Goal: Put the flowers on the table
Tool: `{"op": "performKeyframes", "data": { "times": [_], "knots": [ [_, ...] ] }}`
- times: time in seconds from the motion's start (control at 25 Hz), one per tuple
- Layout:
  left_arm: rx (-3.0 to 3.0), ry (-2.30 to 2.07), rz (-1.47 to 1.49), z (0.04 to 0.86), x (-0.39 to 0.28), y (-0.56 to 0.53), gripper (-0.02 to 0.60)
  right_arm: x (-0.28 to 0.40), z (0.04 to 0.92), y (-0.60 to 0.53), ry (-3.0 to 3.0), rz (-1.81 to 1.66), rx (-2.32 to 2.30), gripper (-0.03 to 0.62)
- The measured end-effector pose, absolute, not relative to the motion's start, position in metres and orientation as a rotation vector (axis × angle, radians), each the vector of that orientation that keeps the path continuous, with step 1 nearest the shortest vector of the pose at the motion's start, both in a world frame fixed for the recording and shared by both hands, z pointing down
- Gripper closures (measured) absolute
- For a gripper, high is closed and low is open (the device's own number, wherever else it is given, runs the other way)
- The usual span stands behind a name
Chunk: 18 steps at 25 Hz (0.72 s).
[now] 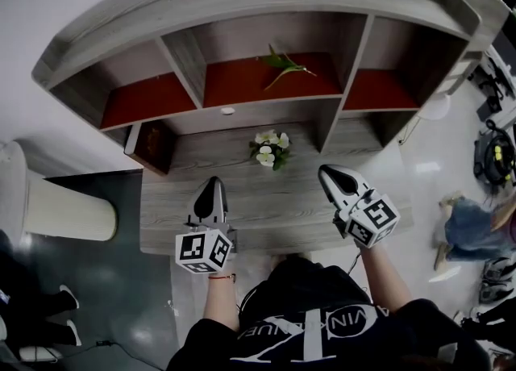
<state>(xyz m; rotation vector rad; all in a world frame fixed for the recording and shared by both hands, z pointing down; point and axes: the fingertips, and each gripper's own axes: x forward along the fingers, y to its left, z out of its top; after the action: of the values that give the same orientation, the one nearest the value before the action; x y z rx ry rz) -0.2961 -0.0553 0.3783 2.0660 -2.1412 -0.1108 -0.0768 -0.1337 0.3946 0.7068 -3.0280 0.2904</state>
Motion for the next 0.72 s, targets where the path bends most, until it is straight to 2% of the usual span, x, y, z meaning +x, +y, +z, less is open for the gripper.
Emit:
{"op": "performKeyframes", "data": {
  "times": [0.72],
  "knots": [
    [2.099, -2.221, -0.165, 0.346, -0.315, -0.063, 0.578, -0.089, 0.374, -0.144, -3.070, 0.227, 0.693, 0.585]
  ]
}}
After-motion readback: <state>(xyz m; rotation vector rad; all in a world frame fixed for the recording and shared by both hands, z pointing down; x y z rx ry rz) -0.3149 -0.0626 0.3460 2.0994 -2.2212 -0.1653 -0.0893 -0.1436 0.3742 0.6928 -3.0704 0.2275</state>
